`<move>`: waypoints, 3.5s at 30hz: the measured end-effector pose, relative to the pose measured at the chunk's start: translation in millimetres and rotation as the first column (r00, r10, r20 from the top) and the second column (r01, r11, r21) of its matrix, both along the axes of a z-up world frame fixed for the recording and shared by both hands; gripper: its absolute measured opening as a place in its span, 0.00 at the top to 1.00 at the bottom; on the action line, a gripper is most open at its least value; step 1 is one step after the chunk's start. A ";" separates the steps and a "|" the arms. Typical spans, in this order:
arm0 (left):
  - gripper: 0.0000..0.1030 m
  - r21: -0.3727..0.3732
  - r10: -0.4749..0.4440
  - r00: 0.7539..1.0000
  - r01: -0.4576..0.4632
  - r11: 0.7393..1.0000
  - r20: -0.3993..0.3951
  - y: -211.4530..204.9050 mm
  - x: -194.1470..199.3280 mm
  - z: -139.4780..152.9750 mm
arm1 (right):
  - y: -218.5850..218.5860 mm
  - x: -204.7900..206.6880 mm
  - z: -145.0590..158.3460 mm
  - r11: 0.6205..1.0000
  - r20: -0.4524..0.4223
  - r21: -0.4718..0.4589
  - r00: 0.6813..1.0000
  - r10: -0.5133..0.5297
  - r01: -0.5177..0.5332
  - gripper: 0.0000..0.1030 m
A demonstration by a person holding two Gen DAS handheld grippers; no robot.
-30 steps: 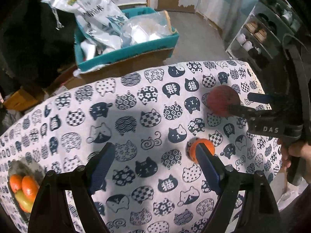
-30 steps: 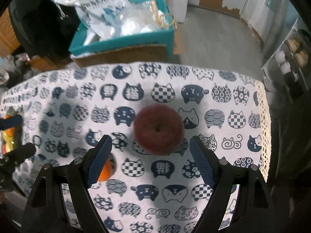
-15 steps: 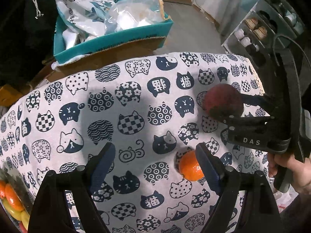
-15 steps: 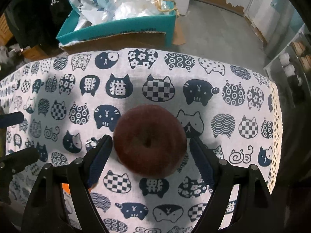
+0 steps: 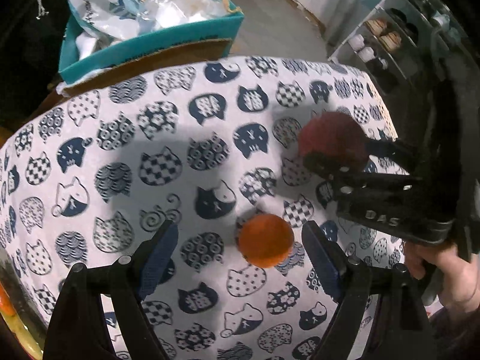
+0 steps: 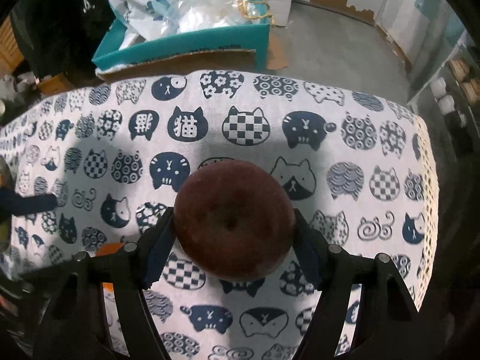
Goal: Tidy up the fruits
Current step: 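Grasp the small orange with the left tool while the right tool grasps the red apple, then carry the small orange and red apple to the glass bowl with both tools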
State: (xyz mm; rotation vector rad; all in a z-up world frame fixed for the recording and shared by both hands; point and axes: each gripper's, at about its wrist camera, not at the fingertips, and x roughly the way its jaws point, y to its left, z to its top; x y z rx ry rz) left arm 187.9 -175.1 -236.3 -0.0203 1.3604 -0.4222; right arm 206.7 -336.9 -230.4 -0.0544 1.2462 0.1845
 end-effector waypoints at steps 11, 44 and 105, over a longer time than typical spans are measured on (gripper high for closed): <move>0.17 0.000 -0.015 0.999 0.015 1.000 -0.034 -18.5 -16.3 -22.3 | -24.5 -33.6 12.9 0.996 0.007 0.050 0.997 -0.073 0.072 0.29; 0.52 0.015 -0.036 0.985 0.034 0.999 0.168 7.6 -49.8 28.2 | 0.4 -54.3 60.7 0.995 0.126 0.098 0.992 -0.033 0.020 0.29; 0.52 -0.089 0.376 0.871 -0.368 0.926 0.317 292.2 -146.3 117.0 | 275.4 -92.3 140.6 0.885 0.252 0.175 0.889 0.383 -0.431 0.29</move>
